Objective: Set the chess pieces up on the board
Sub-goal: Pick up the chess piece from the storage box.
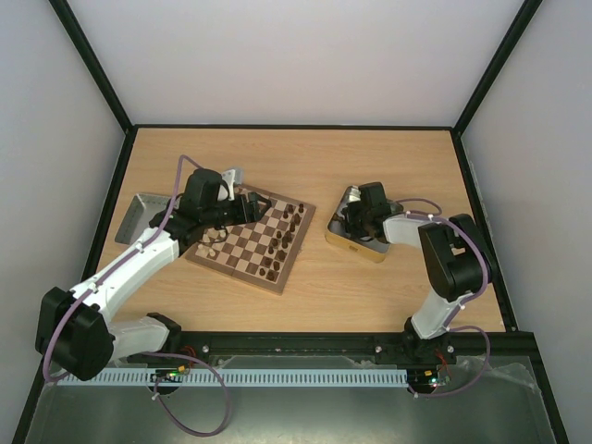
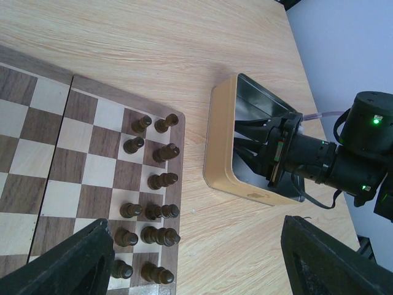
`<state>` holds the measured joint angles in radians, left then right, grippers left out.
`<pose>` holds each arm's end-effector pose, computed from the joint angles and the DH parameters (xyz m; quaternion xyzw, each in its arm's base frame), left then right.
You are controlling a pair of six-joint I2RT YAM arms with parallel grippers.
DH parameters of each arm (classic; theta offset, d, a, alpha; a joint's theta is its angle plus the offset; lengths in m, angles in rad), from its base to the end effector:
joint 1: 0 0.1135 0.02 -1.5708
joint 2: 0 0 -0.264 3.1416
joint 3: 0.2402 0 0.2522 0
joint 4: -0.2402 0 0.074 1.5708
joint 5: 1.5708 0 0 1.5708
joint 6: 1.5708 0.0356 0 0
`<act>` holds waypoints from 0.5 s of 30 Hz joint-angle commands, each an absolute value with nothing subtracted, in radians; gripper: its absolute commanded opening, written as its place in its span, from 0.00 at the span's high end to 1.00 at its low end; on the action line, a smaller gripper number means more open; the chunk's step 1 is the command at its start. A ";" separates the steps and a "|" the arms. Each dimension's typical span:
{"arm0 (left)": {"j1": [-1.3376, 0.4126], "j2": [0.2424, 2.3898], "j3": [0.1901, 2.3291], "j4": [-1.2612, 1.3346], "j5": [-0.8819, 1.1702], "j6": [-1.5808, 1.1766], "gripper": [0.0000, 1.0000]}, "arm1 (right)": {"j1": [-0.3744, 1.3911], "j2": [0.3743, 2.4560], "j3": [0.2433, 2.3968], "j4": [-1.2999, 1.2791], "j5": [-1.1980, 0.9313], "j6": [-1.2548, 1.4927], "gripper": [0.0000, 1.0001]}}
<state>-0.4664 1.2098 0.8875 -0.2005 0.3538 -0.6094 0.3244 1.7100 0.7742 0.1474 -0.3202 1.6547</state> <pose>0.2366 -0.1329 0.2862 0.0269 0.8564 -0.3832 0.3449 0.3056 0.1146 0.1369 0.5154 0.7556 0.3955 0.0835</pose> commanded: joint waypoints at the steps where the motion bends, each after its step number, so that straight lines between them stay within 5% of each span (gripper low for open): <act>1: -0.471 1.211 0.923 -0.199 0.338 -0.589 0.24 | 0.342 1.735 0.795 0.134 -0.317 1.709 0.74; 9: -0.471 1.207 0.923 -0.202 0.331 -0.587 0.24 | 0.351 1.775 0.833 0.097 -0.269 1.705 0.75; 15: -0.471 1.204 0.925 -0.207 0.330 -0.585 0.24 | 0.352 1.803 0.889 0.040 -0.190 1.621 0.98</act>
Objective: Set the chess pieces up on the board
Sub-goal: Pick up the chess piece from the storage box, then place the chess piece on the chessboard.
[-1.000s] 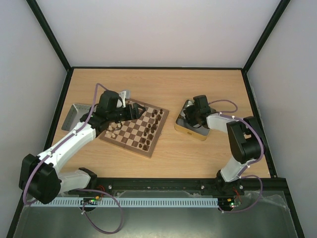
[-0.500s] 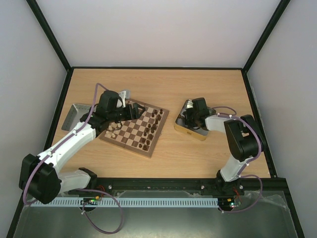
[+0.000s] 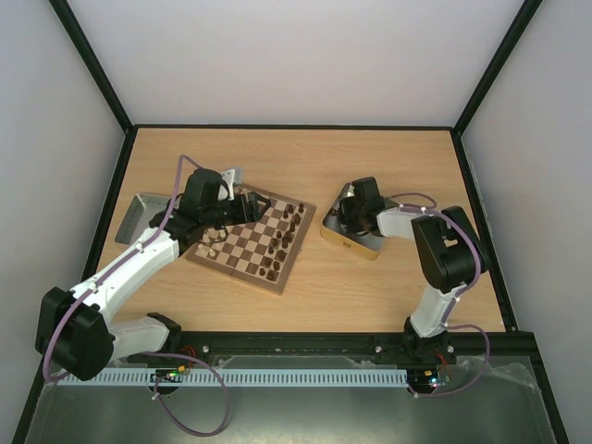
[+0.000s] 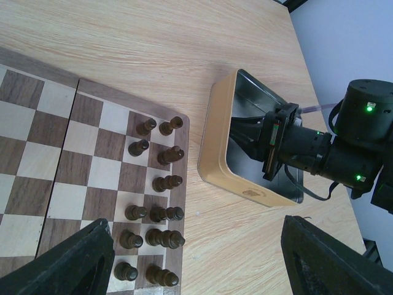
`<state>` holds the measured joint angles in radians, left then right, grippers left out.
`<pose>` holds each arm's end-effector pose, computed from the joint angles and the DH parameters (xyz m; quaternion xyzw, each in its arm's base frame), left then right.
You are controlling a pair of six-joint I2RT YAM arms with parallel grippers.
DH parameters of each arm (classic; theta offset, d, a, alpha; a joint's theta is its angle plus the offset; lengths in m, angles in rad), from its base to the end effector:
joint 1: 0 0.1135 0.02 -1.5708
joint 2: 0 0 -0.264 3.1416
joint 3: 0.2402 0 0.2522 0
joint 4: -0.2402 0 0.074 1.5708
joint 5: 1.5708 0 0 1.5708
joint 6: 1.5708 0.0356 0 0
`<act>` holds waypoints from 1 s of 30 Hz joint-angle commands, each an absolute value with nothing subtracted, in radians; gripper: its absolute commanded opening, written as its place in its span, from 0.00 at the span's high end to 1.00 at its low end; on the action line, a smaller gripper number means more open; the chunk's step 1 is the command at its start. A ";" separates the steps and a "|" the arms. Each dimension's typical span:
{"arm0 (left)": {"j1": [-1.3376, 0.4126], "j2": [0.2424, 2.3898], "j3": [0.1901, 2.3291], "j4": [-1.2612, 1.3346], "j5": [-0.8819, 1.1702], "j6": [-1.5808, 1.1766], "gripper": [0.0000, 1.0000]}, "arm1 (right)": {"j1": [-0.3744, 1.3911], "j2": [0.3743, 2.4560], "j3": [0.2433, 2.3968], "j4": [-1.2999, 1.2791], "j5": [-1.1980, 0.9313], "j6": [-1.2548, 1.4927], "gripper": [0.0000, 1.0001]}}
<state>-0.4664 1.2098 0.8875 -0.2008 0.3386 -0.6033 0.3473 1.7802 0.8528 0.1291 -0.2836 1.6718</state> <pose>0.2370 -0.1326 0.2861 0.0257 0.8573 -0.3768 0.3498 0.3213 0.1269 0.1343 0.5219 0.7559 0.3854 0.0877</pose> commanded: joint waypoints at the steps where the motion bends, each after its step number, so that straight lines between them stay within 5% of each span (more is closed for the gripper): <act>1: -0.471 1.203 0.925 -0.209 0.328 -0.585 0.24 | 0.352 1.802 0.897 0.026 -0.173 1.601 0.98; 15: -0.471 1.201 0.908 -0.173 0.362 -0.613 0.24 | 0.360 1.579 0.935 -0.052 -0.009 1.104 0.98; 30: -0.518 1.266 0.762 0.221 0.549 -0.792 0.30 | 0.586 1.442 0.954 0.179 -0.503 1.128 0.98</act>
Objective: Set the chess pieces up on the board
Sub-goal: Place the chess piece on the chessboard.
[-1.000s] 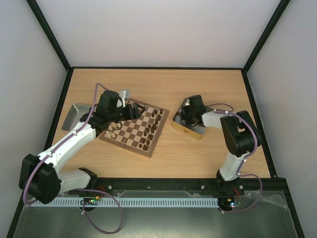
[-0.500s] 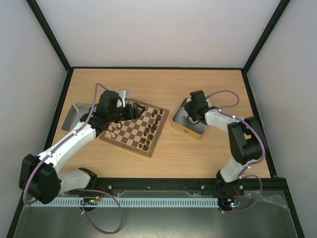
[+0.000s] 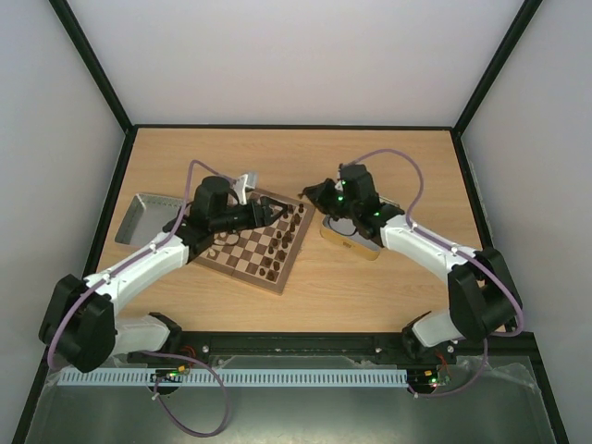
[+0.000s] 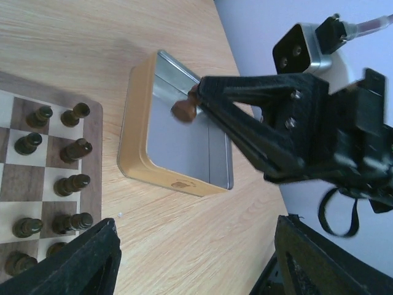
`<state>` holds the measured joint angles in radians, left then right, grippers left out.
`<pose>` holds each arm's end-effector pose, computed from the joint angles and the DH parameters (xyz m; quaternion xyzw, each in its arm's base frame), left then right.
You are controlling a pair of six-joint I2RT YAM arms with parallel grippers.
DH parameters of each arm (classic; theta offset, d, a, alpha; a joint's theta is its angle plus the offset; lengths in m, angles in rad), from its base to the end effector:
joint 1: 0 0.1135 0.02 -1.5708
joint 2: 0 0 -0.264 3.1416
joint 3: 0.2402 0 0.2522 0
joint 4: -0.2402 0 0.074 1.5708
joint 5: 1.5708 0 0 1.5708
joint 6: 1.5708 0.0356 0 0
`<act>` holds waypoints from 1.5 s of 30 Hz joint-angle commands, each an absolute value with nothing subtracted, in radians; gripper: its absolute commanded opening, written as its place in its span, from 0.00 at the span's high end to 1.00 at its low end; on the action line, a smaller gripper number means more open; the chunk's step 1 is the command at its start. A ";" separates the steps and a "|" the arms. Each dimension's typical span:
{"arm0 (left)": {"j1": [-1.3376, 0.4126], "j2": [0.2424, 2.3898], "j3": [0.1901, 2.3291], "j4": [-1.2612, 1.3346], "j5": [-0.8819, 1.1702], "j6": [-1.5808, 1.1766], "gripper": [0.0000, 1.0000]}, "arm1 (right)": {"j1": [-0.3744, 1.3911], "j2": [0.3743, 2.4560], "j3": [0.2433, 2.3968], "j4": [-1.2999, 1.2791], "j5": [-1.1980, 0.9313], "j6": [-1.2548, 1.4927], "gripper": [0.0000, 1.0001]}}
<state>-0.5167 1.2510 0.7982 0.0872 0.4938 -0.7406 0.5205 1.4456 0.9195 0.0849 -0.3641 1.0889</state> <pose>0.2368 -0.1539 0.2732 0.0484 0.8094 -0.4861 0.3261 0.2765 0.1731 0.2585 0.1399 0.8246 0.4854 0.2548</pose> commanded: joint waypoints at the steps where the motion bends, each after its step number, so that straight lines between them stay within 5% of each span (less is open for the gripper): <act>1: -0.518 1.270 0.756 0.227 0.553 -0.793 0.32 | 0.605 1.444 0.957 0.194 -0.518 1.136 0.98; 12: -0.518 1.297 0.746 0.230 0.554 -0.764 0.63 | 0.637 1.453 0.976 0.182 -0.592 1.151 0.98; 19: -0.518 1.307 0.750 0.237 0.559 -0.741 0.66 | 0.639 1.453 0.980 0.159 -0.635 1.128 0.98; 29: -0.520 1.298 0.762 0.212 0.562 -0.712 0.84 | 0.639 1.459 0.994 0.088 -0.659 1.062 0.98; 45: -0.539 1.295 0.775 0.198 0.593 -0.652 0.73 | 0.638 1.487 1.074 -0.102 -0.716 0.907 0.98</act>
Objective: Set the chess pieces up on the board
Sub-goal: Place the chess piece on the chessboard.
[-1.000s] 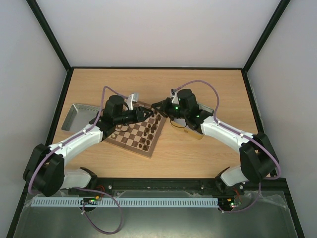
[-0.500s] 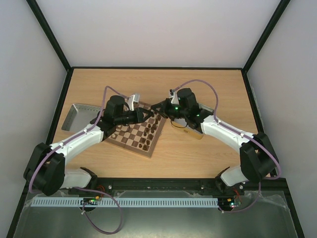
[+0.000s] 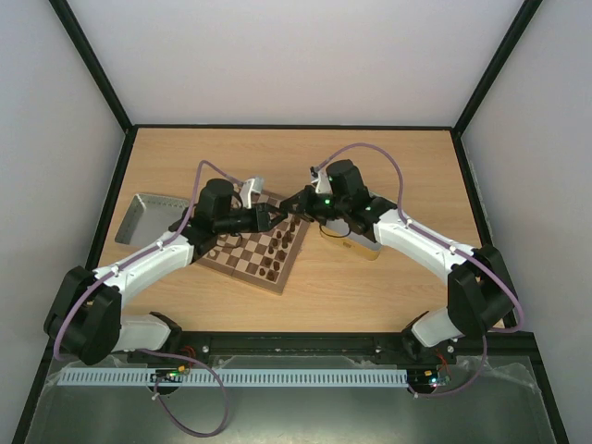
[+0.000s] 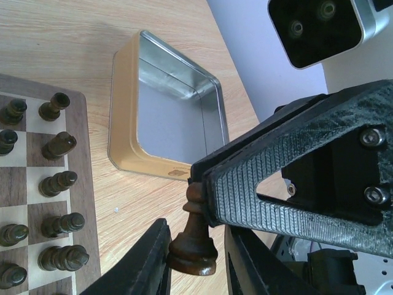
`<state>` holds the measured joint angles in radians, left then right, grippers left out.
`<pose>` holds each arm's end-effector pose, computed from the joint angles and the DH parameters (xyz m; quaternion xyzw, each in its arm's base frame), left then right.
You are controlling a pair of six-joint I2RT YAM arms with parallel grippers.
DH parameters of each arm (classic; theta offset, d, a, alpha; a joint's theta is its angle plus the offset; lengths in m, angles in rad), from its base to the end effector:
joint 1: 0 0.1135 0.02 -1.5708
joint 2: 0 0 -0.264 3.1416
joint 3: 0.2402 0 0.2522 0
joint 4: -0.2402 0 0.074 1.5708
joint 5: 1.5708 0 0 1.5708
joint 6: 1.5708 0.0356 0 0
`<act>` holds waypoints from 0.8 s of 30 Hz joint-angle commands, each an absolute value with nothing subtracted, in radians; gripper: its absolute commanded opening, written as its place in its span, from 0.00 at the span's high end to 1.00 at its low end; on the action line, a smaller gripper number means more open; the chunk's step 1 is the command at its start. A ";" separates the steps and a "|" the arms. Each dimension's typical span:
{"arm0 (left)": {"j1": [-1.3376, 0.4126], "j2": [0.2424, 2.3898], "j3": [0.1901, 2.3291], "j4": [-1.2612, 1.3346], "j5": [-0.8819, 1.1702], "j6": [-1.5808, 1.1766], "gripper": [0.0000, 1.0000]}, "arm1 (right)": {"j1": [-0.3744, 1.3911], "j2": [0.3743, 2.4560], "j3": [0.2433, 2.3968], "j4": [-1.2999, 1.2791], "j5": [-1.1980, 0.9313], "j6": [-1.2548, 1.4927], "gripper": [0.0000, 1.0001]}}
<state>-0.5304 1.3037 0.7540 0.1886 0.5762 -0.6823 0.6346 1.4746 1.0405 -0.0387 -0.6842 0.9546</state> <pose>0.2384 -0.1623 0.2546 0.1013 0.7987 -0.5028 0.3148 0.2545 0.2153 0.2814 -0.0448 0.8212 0.5513 0.1402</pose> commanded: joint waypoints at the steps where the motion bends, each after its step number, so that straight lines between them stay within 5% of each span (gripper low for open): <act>1: -0.541 1.295 0.775 0.197 0.593 -0.650 0.75 | 0.638 1.488 1.072 -0.105 -0.719 0.904 0.98; 9: -0.553 1.291 0.779 0.178 0.580 -0.628 0.97 | 0.638 1.476 1.084 -0.140 -0.698 0.882 0.96; 15: -0.586 1.252 0.798 0.138 0.592 -0.554 0.98 | 0.634 1.412 1.094 -0.203 -0.745 0.738 0.63; 24: -0.670 1.126 0.800 0.103 0.610 -0.344 0.98 | 0.626 1.216 1.048 -0.273 -0.892 0.576 0.62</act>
<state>-0.6415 1.1877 0.7723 0.1101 0.5861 -0.4767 0.6277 1.2896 1.0565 -0.2035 -0.8089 0.6865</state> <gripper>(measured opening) 0.146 0.395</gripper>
